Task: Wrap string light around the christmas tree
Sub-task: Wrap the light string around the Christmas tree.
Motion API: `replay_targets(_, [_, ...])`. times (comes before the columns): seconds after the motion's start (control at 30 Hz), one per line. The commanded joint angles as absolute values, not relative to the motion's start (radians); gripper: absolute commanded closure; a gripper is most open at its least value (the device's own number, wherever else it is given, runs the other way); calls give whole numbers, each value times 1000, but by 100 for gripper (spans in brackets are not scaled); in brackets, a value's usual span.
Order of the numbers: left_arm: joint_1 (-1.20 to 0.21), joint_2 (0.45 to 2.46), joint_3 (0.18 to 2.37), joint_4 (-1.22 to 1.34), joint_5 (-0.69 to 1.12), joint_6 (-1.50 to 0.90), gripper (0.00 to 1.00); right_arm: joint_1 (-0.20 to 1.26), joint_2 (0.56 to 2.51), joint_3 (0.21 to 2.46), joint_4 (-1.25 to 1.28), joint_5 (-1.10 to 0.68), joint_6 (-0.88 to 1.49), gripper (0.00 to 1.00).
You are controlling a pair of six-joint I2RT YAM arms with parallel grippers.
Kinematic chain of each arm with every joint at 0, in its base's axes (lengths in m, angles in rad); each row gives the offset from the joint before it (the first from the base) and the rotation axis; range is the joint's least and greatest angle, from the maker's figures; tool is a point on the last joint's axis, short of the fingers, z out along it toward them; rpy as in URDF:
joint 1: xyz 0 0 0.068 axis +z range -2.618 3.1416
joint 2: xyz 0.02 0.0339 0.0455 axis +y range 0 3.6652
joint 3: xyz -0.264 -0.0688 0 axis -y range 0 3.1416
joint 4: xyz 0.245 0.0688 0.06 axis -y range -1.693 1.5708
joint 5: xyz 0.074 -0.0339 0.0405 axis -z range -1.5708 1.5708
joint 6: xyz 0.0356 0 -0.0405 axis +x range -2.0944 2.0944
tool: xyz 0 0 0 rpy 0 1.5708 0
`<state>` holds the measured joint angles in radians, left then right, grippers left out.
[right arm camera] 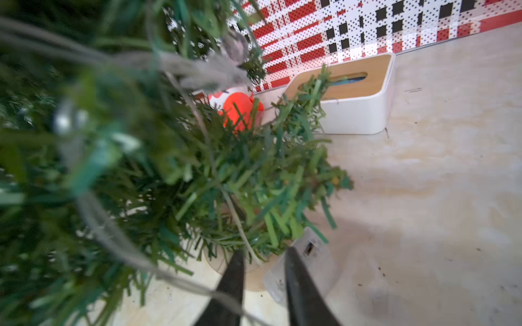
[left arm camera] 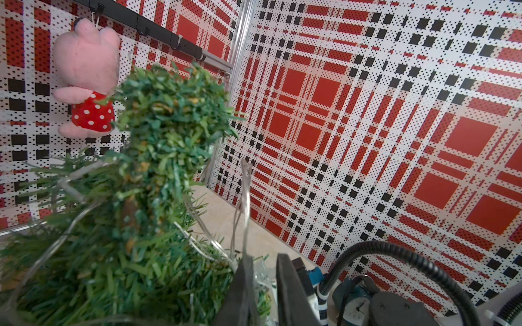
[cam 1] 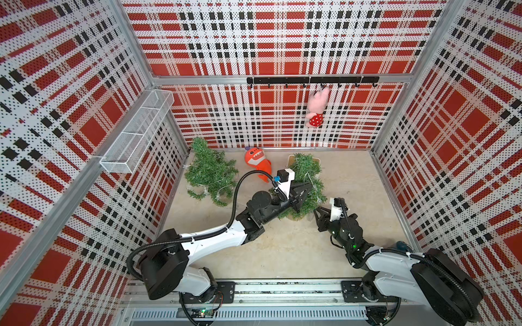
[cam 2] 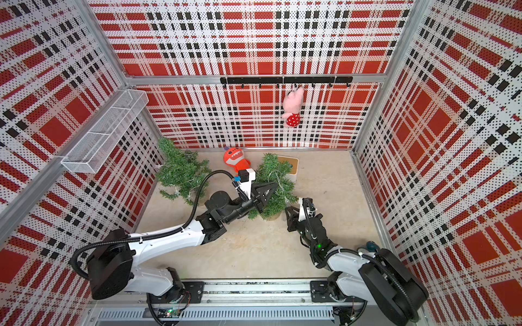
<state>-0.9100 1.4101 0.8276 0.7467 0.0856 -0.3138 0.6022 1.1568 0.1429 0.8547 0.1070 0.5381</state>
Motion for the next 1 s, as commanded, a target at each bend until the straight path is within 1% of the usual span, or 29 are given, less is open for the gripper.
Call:
replay_targets(0.0, [-900,1395,870,733,69,-290,98,608,1043,132,823,116,584,91])
replay_targets(0.07, [-897,1390,882,731,73,-282,98,601,912,158,616,124,570,95])
replay_targets(0.1, [-898,1391,890,729,79,-279,98,589,832,194,475,126,545,96])
replay_targets(0.13, [-901,1396,897,728,90,-275,98,576,788,222,399,125,519,97])
replay_targets(0.2, [-908,1413,913,724,98,-268,98,509,698,308,226,84,478,97])
replay_targets(0.3, [-923,1440,928,720,106,-262,98,370,645,442,46,-8,429,98])
replay_targets(0.37, [-932,1446,930,720,109,-257,98,282,645,549,-20,-74,387,98])
replay_targets(0.5, [-952,1446,928,718,129,-249,97,139,727,794,-76,-184,350,98])
replay_targets(0.57, [-963,1452,932,718,134,-248,96,117,776,929,-76,-219,344,98])
replay_targets(0.67, [-974,1459,943,718,145,-254,96,117,813,1040,-46,-245,349,99])
replay_targets(0.87, [-971,1425,940,722,170,-273,96,117,852,1116,-11,-331,376,100])
replay_targets(0.97, [-970,1408,935,722,182,-280,96,117,879,1116,-9,-414,392,100])
